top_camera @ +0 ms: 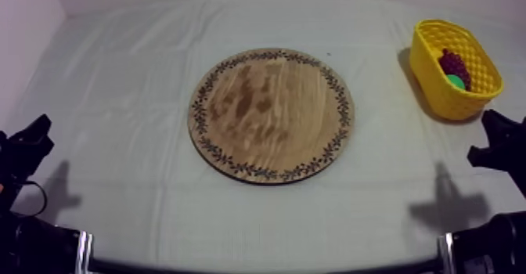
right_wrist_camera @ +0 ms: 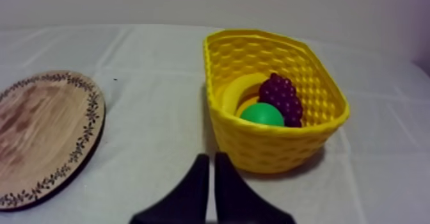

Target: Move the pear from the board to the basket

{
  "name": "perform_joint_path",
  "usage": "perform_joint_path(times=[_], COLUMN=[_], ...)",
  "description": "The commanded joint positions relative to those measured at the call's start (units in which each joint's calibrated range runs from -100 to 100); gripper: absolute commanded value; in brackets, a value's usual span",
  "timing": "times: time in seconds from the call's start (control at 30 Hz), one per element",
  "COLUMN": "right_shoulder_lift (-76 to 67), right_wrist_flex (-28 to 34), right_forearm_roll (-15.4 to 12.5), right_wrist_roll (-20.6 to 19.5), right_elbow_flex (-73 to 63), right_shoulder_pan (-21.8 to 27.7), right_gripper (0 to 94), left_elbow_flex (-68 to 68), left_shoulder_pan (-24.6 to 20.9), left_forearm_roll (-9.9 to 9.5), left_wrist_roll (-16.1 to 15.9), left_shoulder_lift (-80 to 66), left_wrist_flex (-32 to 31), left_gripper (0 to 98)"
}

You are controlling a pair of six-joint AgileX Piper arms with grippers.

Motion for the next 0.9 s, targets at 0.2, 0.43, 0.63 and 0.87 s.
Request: perform_joint_path(times=[0.2,0.43,0.63,0.87], right_shoulder_lift=[-0.06,-0.06,-0.06,-0.06], right_wrist_flex=[1.09,1.16,1.16,1.17], right_forearm_roll=[1.37,1.44,1.44,1.44], right_wrist_roll=[-0.22,1.98,2.05,2.06], right_elbow_flex=[0.12,0.14,0.14,0.14], right_shoulder_pan=[0.08,0.08,0.08,0.08], right_gripper=[1.4,0.5,0.4,0.4], left_elbow_flex=[0.0,0.0,0.0,0.0], left_shoulder_pan=[0.02,0.02,0.02,0.02], left_forearm_roll=[0.02,0.02,0.02,0.02], left_wrist_roll=[0.02,0.02,0.02,0.02], left_shoulder_lift=[0.0,0.0,0.0,0.0], left_wrist_flex=[-0.01,-0.01,-0.01,-0.01], left_gripper=[0.1,0.1,0.1,0.1])
